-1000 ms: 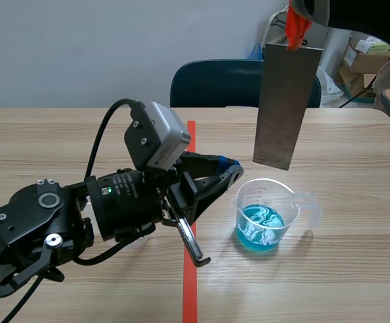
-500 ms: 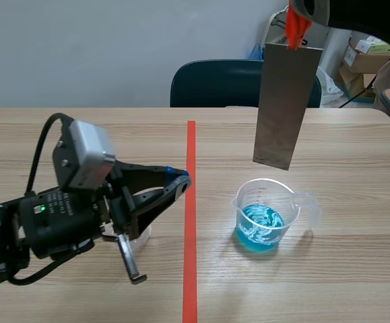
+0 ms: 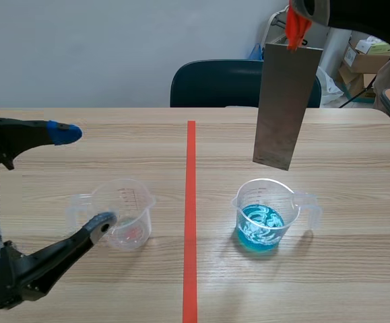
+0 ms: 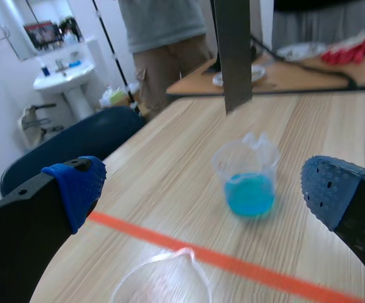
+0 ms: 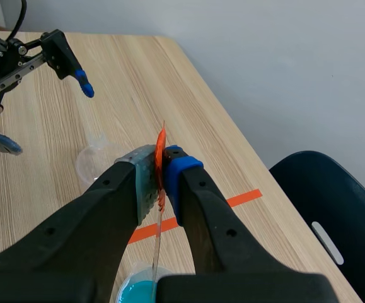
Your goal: Do the redox reaction experiment
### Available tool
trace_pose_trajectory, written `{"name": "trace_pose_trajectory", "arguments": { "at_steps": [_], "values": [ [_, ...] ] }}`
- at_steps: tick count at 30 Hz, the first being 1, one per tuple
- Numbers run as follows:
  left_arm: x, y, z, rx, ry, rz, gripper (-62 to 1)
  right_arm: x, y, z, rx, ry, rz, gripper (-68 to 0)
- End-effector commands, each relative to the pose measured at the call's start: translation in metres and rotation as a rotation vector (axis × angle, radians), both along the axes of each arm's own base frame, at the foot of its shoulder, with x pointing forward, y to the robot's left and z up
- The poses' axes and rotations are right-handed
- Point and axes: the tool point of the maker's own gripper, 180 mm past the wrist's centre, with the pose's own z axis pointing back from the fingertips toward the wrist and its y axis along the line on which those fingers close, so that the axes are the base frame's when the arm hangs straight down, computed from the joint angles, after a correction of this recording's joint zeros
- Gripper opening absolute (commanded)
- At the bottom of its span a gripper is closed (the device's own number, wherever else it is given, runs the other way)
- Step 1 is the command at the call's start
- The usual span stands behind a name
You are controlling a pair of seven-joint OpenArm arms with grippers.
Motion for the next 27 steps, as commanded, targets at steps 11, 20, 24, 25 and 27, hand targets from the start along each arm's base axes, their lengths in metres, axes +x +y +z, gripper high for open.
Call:
{"name": "trace_pose_trajectory", "arguments": {
  "at_steps": [11, 20, 24, 25, 27],
  "values": [
    [-0.005, 0.058, 0.005, 0.143, -0.017, 0.068, 1.4, -0.002, 0.003, 0.009, 0.014, -0.027, 0.017, -66.5],
    [0.002, 0.106, 0.020, 0.305, -0.059, 0.132, 1.4, -0.002, 0.003, 0.009, 0.014, -0.027, 0.017, -66.5],
    [0.004, 0.118, 0.024, 0.357, -0.068, 0.133, 1.4, -0.002, 0.003, 0.009, 0.014, -0.027, 0.017, -66.5],
    [0.004, 0.120, 0.024, 0.369, -0.070, 0.129, 1.4, -0.002, 0.003, 0.009, 0.014, -0.027, 0.017, -66.5],
    [0.006, 0.122, 0.026, 0.387, -0.076, 0.124, 1.4, -0.002, 0.003, 0.009, 0.014, -0.027, 0.017, -66.5]
  ]
}}
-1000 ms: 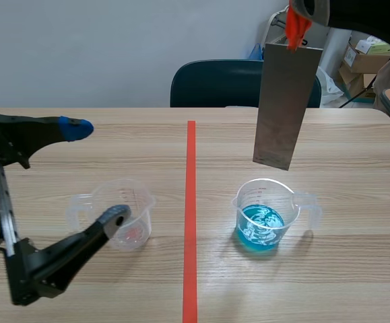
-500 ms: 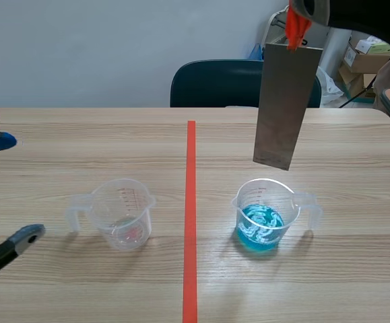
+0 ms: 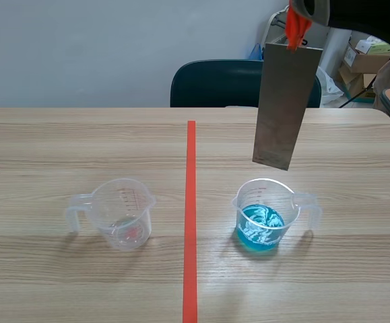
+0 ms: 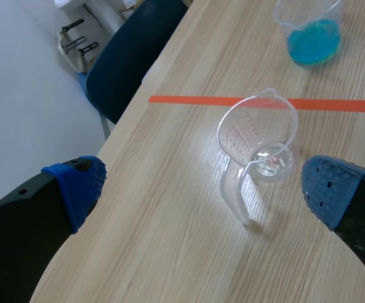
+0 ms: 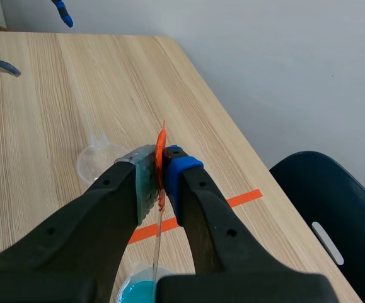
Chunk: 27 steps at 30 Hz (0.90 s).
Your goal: Do the redox reaction experiment
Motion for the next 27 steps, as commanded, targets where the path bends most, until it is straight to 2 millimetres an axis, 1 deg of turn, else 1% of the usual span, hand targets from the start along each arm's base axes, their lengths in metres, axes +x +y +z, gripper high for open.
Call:
{"name": "trace_pose_trajectory", "arguments": {
  "at_steps": [1, 9, 16, 23, 27],
  "values": [
    [0.004, -0.001, 0.009, -0.014, -0.028, -0.011, 1.4, -0.002, 0.003, 0.009, 0.014, -0.027, 0.017, -66.5],
    [0.006, -0.005, 0.019, -0.028, -0.042, -0.055, 1.4, -0.002, 0.003, 0.009, 0.015, -0.027, 0.017, -66.5],
    [0.013, -0.003, 0.038, -0.153, -0.055, 0.003, 1.4, -0.003, 0.003, 0.010, 0.018, -0.029, 0.018, -66.5],
    [0.013, -0.003, 0.038, -0.160, -0.052, 0.006, 1.4, -0.003, 0.003, 0.010, 0.018, -0.029, 0.018, -66.5],
    [0.009, -0.007, 0.040, -0.188, -0.031, -0.020, 1.4, -0.003, 0.003, 0.010, 0.018, -0.029, 0.018, -66.5]
  ]
}}
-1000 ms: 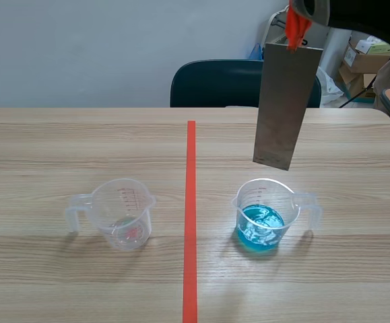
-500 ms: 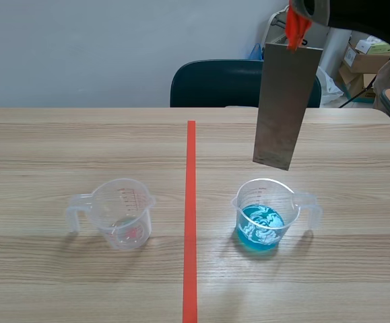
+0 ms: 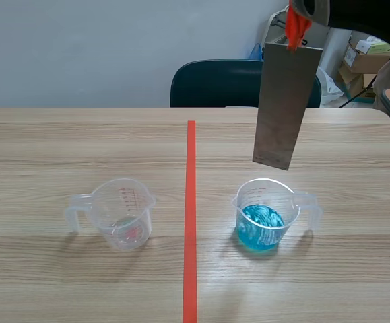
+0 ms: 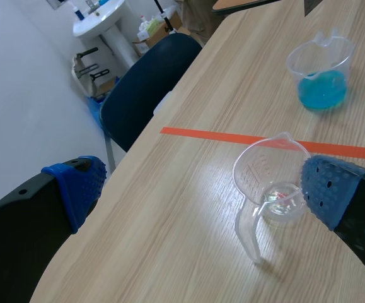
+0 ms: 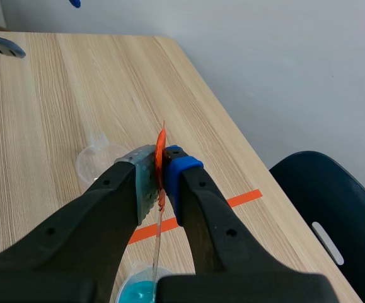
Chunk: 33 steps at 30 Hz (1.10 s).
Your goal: Do the redox reaction experiment
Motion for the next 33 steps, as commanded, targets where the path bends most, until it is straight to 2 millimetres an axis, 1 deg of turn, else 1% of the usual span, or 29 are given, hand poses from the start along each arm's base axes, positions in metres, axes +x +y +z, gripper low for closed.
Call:
{"name": "trace_pose_trajectory", "arguments": {
  "at_steps": [1, 6, 10, 14, 18, 26, 29, 33],
  "values": [
    [-0.001, -0.003, 0.010, -0.046, -0.018, -0.013, 1.4, -0.003, 0.003, 0.010, 0.019, -0.029, 0.018, -66.5],
    [-0.013, -0.007, 0.015, -0.116, -0.010, -0.053, 1.4, -0.003, 0.003, 0.011, 0.022, -0.030, 0.019, -66.5],
    [-0.020, -0.002, 0.018, -0.166, -0.016, -0.061, 1.4, -0.003, 0.003, 0.011, 0.023, -0.031, 0.020, -66.5],
    [-0.028, 0.010, 0.019, -0.230, -0.004, -0.054, 1.4, -0.003, 0.003, 0.011, 0.024, -0.032, 0.020, -66.5],
    [-0.034, 0.028, 0.021, -0.280, -0.011, -0.031, 1.4, -0.003, 0.003, 0.011, 0.024, -0.032, 0.020, -66.5],
    [-0.040, 0.060, 0.018, -0.301, -0.022, 0.034, 1.4, -0.003, 0.003, 0.011, 0.024, -0.032, 0.020, -66.5],
    [-0.041, 0.064, 0.018, -0.305, -0.027, 0.041, 1.4, -0.003, 0.003, 0.011, 0.024, -0.032, 0.020, -66.5],
    [-0.042, 0.062, 0.015, -0.289, -0.018, 0.029, 1.4, -0.003, 0.003, 0.011, 0.024, -0.032, 0.020, -66.5]
  ]
}}
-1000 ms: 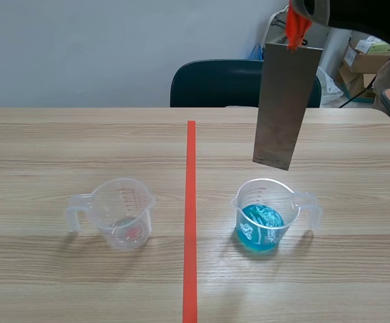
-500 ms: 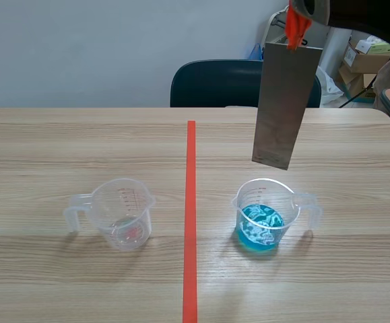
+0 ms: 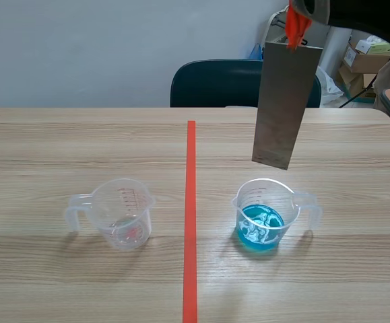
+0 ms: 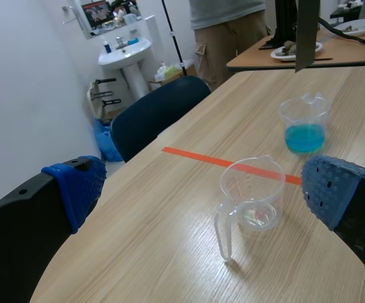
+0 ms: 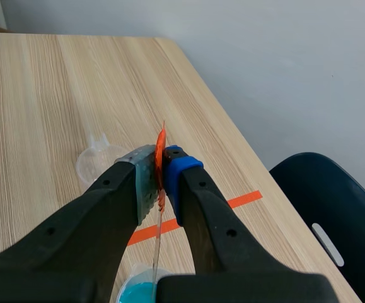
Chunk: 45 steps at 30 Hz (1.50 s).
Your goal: Do the redox reaction experiment
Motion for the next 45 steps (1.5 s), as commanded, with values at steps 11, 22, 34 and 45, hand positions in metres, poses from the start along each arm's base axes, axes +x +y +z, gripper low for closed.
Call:
{"name": "trace_pose_trajectory", "arguments": {
  "at_steps": [11, 22, 34, 45],
  "values": [
    [-0.003, -0.011, 0.005, -0.005, -0.021, -0.047, 1.4, -0.003, 0.003, 0.010, 0.020, -0.030, 0.019, -66.5],
    [-0.011, -0.017, 0.005, 0.001, -0.028, -0.103, 1.4, -0.003, 0.003, 0.010, 0.020, -0.030, 0.019, -66.5],
    [-0.011, -0.017, 0.004, 0.004, -0.027, -0.101, 1.4, -0.003, 0.003, 0.010, 0.020, -0.030, 0.019, -66.5],
    [-0.011, -0.017, 0.004, 0.005, -0.026, -0.102, 1.4, -0.003, 0.003, 0.010, 0.020, -0.030, 0.019, -66.5]
  ]
}}
